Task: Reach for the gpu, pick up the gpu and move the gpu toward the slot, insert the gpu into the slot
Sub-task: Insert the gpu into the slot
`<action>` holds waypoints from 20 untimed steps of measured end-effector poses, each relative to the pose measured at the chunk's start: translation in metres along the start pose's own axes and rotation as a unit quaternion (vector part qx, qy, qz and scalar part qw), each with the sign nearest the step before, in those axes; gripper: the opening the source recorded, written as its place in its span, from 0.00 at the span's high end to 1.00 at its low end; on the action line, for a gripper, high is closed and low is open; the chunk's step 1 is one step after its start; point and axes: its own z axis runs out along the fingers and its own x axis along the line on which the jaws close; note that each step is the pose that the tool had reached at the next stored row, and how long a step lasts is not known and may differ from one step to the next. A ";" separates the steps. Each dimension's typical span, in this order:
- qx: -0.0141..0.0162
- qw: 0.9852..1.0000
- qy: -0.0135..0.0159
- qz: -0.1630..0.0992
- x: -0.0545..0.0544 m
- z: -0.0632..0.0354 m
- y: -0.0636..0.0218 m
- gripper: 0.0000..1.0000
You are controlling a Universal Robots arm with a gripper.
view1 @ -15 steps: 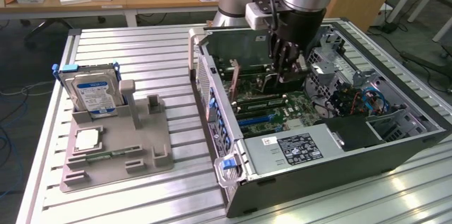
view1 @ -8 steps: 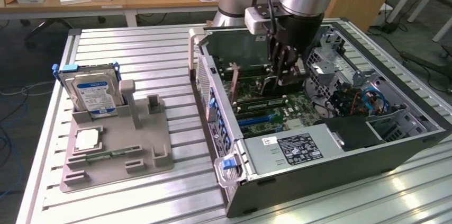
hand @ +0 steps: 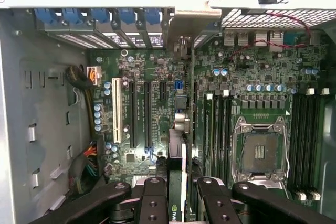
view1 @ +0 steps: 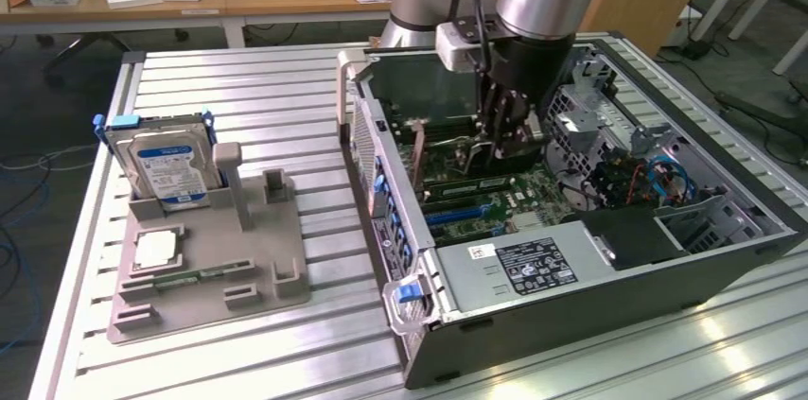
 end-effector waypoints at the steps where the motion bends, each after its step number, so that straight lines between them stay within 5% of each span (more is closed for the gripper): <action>1: 0.000 1.000 0.000 0.000 0.000 0.0008 0.0000 0.74; 20: 0.000 1.000 0.000 0.000 0.001 0.0101 0.0032 0.74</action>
